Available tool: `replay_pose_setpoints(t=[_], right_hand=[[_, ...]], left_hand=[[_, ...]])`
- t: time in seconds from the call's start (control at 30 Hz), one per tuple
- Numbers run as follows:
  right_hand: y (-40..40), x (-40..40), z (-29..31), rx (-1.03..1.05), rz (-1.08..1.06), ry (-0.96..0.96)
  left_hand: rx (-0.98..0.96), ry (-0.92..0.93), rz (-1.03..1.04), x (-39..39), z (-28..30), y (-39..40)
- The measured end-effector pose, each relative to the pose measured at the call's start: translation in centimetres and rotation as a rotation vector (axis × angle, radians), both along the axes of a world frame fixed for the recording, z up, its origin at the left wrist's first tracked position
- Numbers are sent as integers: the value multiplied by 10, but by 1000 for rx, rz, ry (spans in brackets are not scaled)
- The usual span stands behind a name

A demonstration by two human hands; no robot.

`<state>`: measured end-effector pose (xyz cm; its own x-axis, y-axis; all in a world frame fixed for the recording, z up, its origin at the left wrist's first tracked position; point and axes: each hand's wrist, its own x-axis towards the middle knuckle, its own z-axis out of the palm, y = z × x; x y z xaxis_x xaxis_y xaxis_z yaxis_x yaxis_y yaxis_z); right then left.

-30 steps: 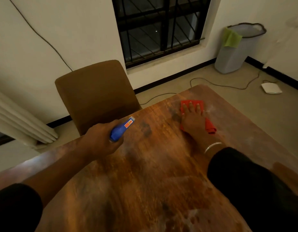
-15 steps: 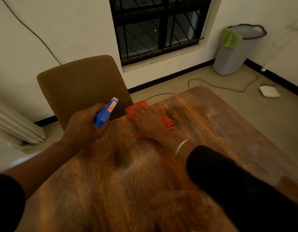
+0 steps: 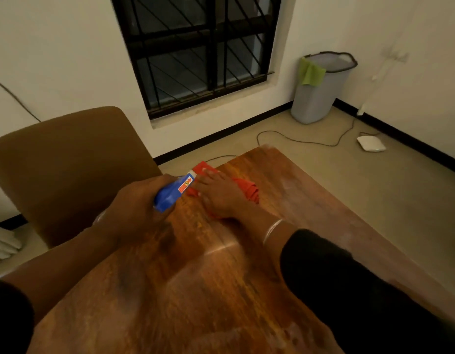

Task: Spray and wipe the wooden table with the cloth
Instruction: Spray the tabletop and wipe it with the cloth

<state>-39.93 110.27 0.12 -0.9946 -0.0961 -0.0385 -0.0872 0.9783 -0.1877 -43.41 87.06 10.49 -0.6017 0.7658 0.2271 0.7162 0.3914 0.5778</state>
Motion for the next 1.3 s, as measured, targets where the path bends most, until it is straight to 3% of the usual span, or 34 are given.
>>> replay_pose_setpoints(t=[0.1, 0.2, 0.33, 0.4, 0.47, 0.53, 0.67, 0.7, 0.77, 0.83, 0.87, 0.93, 0.97, 1.0, 1.17, 1.23, 1.3], right_hand=[[66, 6, 11, 7, -233, 69], [141, 28, 15, 117, -512, -51], [124, 40, 8, -2, -634, -19], [94, 40, 7, 15, -485, 34], [73, 41, 2, 44, -191, -25], [74, 48, 1, 48, -91, -60], [132, 78, 5, -41, -607, 57], [138, 90, 6, -39, -652, 58], [112, 82, 1, -23, -743, 16], [64, 67, 4, 46, -1037, 59], [46, 69, 8, 3, -1043, 45], [26, 102, -12, 52, -434, -10], [41, 119, -19, 64, -225, -12], [71, 129, -13, 67, -159, -28], [171, 164, 0, 40, -807, -15], [145, 170, -1, 73, -791, 34], [97, 172, -8, 43, -640, 63]], left_hand=[[8, -47, -83, 4, 7, 25], [-9, -101, -124, 5, 9, 35], [-129, -117, -107, 4, 3, 34], [-169, -98, -117, 5, 1, 39], [-182, -49, -121, 5, -1, 47], [-177, -30, -120, 7, 0, 61], [-162, -69, -171, 17, 2, 82], [-144, -73, -183, 22, 4, 85], [-123, -56, -227, 35, 8, 93], [-142, -56, -264, 49, 11, 101], [-156, -60, -270, 54, 12, 105], [-150, -51, -276, 59, 13, 108], [-129, -56, -278, 60, 13, 109], [-106, -67, -276, 61, 12, 107], [-47, -124, -183, 63, 2, 82], [-93, -169, -191, 64, 5, 72], [-95, -147, -207, 64, 6, 66]])
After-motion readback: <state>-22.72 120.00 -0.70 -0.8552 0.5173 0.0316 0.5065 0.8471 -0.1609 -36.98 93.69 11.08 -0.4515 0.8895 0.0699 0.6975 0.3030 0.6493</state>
